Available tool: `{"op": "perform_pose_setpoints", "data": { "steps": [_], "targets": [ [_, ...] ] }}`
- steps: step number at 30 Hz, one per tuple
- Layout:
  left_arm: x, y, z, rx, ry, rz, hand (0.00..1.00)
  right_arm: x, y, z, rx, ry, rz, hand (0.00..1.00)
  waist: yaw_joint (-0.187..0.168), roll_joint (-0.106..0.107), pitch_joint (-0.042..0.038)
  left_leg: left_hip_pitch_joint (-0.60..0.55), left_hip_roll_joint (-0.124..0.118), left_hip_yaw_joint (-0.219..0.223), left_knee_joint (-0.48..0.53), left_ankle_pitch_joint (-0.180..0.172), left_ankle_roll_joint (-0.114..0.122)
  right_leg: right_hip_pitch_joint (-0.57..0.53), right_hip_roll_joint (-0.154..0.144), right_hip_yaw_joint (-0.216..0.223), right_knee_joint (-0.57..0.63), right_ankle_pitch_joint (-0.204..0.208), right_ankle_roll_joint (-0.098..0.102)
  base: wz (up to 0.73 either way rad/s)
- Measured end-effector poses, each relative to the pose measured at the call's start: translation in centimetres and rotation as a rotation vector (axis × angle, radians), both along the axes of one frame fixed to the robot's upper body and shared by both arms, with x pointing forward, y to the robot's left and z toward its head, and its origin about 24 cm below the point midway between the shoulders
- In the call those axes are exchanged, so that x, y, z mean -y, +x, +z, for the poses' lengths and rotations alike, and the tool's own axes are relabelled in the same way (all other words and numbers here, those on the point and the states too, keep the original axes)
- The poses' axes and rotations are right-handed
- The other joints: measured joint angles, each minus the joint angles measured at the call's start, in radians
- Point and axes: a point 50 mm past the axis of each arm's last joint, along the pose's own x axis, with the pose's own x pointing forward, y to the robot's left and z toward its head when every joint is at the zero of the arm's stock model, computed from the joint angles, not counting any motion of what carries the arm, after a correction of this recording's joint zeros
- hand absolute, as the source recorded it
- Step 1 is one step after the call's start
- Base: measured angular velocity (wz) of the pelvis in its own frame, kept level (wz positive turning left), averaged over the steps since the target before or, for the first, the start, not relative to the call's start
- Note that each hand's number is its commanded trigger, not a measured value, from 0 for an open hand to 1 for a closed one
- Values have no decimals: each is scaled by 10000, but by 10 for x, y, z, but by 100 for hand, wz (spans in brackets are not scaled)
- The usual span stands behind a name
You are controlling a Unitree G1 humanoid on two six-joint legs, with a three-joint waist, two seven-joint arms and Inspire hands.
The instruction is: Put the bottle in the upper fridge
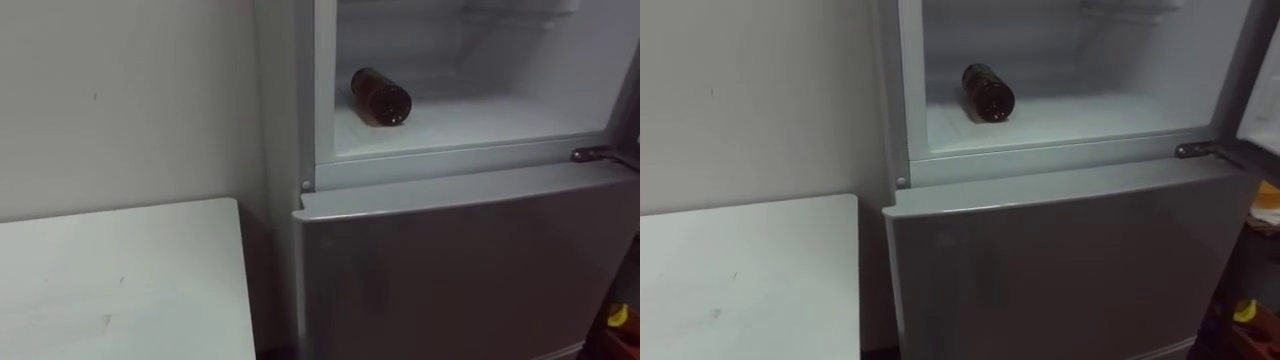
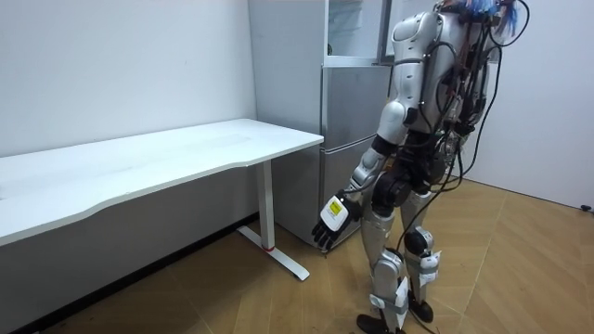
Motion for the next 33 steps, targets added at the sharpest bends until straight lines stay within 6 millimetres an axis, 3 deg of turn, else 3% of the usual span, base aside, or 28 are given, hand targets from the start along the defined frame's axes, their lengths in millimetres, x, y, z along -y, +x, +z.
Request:
{"op": "perform_pose_setpoints", "data": {
  "steps": [2, 7, 13, 18, 22, 27, 33],
  "targets": [
    [-2, -1, 0, -27, 63, 7, 0, 13, 15, 7, 292, -417, -492, 0, -21, -57, 2, -6, -9, -5, -1, -1, -1, 1, 5, 16, -11, 1, -1, 0],
    [-4, -2, 2, -48, 175, -44, 0, 48, 64, 51, 1883, -1693, -1272, 0, -339, -74, -36, -176, -11, 0, -7, 3, -3, -188, 8, 10, 71, 3, -4, 0],
    [-10, 2, 5, 47, 475, -340, 0, 81, 88, 103, 2950, -2902, -2638, 0, -541, -85, -33, -227, 13, 64, -47, 12, -19, -291, 24, -15, 144, 3, -5, -1],
    [-11, 7, 9, 321, 683, -618, 0, 96, 93, 135, 3304, -3609, -3398, 0, -616, -179, -27, -223, 28, 88, -53, -4, -27, -280, 23, -26, 299, 3, -5, -2],
    [-14, 1, 10, 284, 759, -577, 0, 100, 101, 177, 4046, -4489, -3657, 0, -816, -161, -30, -330, 28, 90, -67, -8, -22, -363, 21, 1, 314, 5, -7, -3],
    [-14, -8, 9, 152, 760, -508, 0, 112, 97, 214, 4073, -6380, -4204, 0, -813, -88, -32, -360, 32, 63, 11, -4, -18, -511, 9, -37, 451, 10, -15, -1],
    [-13, -10, 9, 95, 752, -512, 0, 105, 95, 249, 4087, -8191, -4365, 0, -780, 1, -40, -364, 16, 91, -16, 2, -12, -537, 0, -9, 421, 9, -14, -2]
  ]
}}
